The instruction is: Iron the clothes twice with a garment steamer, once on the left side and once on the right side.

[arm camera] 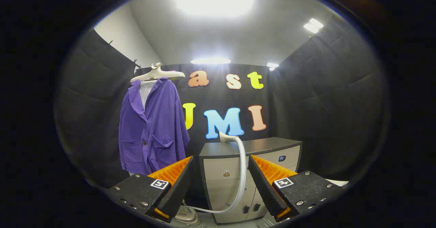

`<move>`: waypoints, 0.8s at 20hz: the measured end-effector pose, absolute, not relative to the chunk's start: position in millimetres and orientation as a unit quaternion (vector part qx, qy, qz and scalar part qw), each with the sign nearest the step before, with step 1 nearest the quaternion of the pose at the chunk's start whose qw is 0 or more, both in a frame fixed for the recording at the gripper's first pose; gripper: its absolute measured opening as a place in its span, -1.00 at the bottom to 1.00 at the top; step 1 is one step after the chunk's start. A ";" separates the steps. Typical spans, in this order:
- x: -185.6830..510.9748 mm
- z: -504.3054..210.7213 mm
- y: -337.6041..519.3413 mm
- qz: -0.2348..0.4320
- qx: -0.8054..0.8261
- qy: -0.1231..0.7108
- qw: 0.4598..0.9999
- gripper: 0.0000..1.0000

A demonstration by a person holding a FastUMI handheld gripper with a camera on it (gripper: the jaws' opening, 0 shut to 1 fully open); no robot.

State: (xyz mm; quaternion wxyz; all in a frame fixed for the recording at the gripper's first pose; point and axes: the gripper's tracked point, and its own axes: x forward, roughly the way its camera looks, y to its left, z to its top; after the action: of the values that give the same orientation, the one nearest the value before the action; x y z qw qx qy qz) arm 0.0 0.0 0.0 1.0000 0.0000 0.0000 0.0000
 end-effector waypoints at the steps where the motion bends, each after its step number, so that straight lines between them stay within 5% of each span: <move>1: 1.4 -0.5 -1.9 0.000 0.000 0.002 1.000 0.91; 16: 10.4 3.0 20.0 0.004 0.008 0.003 1.000 0.91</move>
State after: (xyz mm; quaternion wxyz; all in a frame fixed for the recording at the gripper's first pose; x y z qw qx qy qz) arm 10.4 20.0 3.0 1.0000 0.0075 0.0029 0.0038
